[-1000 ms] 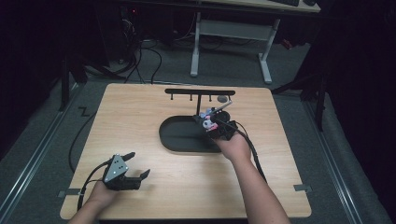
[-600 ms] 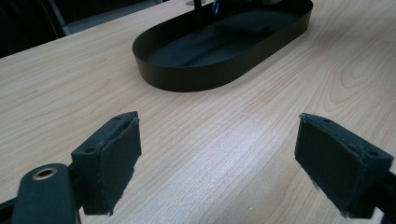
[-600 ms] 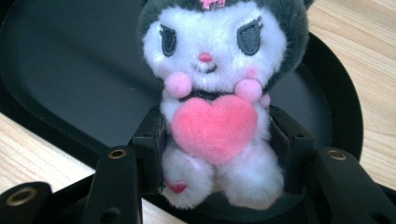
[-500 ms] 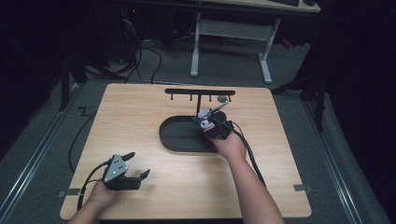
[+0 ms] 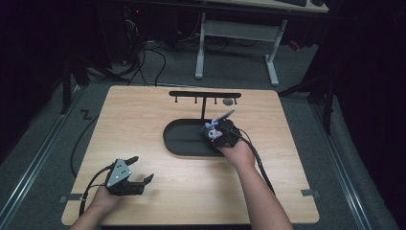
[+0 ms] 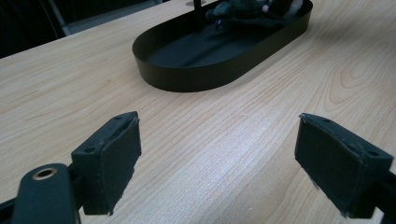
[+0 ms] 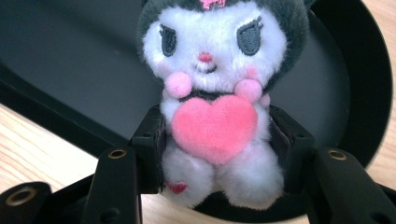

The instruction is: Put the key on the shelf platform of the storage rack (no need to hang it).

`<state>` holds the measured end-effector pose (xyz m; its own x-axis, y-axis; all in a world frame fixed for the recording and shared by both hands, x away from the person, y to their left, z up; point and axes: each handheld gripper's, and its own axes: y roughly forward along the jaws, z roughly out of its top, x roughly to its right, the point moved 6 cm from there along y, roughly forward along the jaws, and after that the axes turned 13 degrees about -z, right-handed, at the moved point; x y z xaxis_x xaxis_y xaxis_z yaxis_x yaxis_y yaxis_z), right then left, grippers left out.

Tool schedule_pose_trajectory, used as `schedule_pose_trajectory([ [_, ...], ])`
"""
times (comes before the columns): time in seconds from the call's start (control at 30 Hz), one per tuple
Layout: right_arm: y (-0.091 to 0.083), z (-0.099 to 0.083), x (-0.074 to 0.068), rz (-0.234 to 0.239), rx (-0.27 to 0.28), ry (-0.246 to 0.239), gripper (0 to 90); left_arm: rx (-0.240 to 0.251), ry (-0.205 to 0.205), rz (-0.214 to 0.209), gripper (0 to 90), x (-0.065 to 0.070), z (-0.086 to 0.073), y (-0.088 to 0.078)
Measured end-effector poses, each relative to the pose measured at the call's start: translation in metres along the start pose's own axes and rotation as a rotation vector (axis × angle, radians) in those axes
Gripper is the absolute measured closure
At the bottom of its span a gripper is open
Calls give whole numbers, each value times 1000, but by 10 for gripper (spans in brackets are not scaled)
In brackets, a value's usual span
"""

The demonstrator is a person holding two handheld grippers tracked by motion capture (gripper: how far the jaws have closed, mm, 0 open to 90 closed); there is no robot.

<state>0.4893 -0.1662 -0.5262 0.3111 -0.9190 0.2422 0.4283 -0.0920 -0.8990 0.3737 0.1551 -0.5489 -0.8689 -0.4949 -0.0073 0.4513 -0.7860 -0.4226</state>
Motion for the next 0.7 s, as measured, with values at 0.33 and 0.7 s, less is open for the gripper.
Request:
schedule_pose_trajectory([
  [0.33,1,-7,0,7,-35,-17,474,-1,2,0,154,0,0,0],
  [0.7,8,-3,-8,15,-35,-20,427,-1,1,0,154,0,0,0],
])
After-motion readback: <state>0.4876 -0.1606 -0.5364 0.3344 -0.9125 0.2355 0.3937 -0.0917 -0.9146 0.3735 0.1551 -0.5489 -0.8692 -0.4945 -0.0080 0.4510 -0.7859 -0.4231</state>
